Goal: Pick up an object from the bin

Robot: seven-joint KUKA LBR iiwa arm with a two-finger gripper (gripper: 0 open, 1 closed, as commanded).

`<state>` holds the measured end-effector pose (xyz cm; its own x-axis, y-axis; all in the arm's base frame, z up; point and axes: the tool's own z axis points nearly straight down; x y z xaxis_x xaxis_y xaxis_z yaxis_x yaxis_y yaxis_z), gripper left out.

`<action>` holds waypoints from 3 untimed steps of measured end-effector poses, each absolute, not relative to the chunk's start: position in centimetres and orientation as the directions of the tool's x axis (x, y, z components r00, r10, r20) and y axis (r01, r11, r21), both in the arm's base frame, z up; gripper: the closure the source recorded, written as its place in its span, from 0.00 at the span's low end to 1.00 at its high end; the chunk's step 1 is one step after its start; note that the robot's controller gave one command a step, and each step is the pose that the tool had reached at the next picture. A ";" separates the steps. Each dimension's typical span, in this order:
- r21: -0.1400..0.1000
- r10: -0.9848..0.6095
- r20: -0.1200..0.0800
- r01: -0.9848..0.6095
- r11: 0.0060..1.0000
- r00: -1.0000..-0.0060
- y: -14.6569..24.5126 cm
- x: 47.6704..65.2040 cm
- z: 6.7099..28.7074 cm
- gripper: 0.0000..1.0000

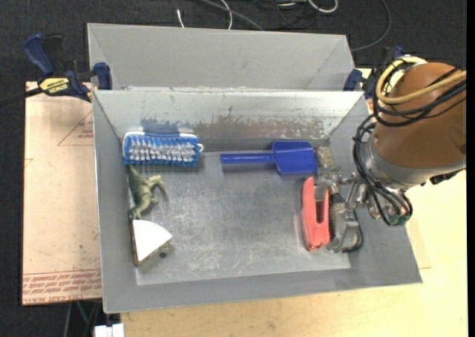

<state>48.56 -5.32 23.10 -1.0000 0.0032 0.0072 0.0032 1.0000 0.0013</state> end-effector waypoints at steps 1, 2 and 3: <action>0.000 0.000 -0.001 0.000 1.000 -1.000 -5.3 48.7 23.5 0.00; -0.003 -0.602 -0.005 -0.602 0.799 -0.799 -7.3 54.3 10.4 0.00; -0.004 -0.676 -0.006 -0.676 0.737 -0.737 -6.0 52.2 16.2 0.00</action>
Offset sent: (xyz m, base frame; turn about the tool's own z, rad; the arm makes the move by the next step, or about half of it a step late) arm 0.0672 -0.0251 -0.1610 -0.7958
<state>52.21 -5.98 16.23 -0.7367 -0.6762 -0.0061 -0.6762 0.7367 -0.0041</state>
